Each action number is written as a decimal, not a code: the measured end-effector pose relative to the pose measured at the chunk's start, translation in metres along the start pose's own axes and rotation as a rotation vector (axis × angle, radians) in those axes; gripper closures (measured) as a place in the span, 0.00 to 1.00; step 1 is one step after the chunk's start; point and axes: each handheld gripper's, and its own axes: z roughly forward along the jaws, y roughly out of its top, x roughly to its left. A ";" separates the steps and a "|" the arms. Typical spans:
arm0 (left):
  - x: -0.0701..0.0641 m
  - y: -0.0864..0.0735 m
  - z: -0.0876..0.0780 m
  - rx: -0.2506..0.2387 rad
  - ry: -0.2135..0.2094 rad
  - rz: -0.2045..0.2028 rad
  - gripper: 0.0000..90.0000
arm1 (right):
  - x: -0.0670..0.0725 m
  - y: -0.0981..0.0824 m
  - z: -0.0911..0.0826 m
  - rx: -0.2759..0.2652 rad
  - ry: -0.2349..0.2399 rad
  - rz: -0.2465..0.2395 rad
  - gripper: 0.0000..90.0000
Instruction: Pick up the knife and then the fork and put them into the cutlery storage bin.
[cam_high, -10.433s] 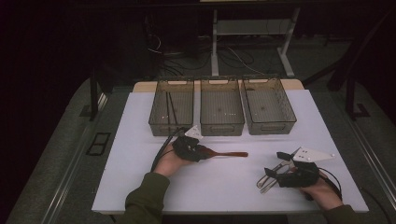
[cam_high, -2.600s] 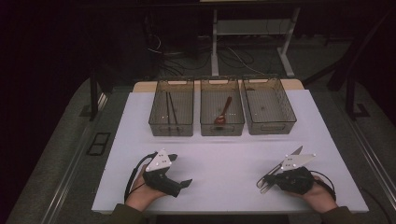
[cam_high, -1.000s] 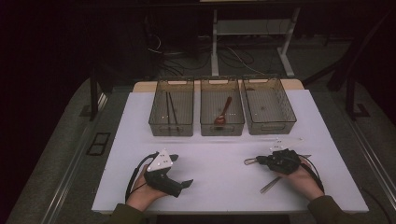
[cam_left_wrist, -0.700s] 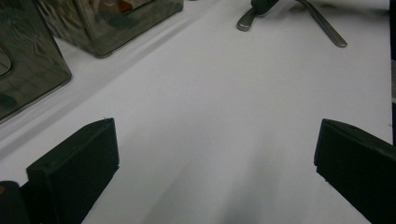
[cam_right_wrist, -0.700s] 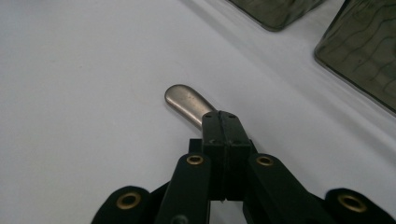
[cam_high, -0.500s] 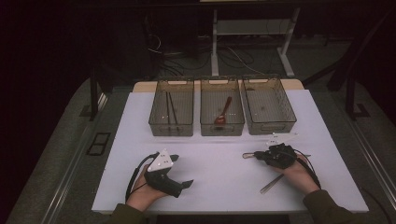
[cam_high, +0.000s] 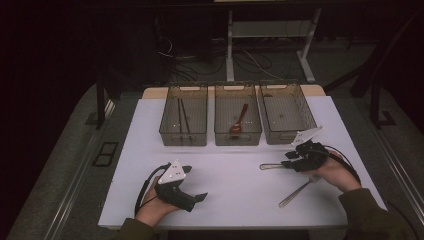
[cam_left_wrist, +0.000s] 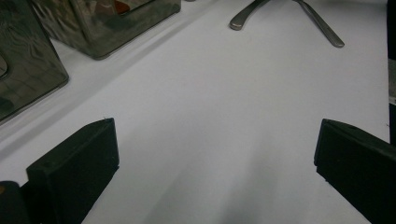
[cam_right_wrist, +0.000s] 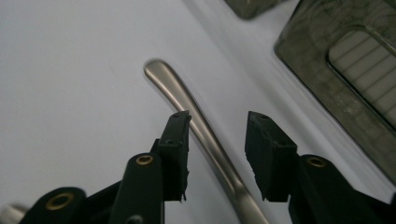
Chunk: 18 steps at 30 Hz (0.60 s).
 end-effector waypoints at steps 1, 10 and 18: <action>0.000 0.000 0.000 0.001 -0.001 0.001 0.00 | -0.003 0.002 0.000 0.037 0.003 -0.032 0.63; 0.000 0.000 0.001 0.005 -0.008 0.001 0.00 | -0.013 0.019 0.010 0.267 0.052 -0.212 0.67; 0.000 0.000 0.001 0.005 -0.011 0.000 0.00 | -0.011 0.026 0.024 0.372 0.084 -0.274 0.75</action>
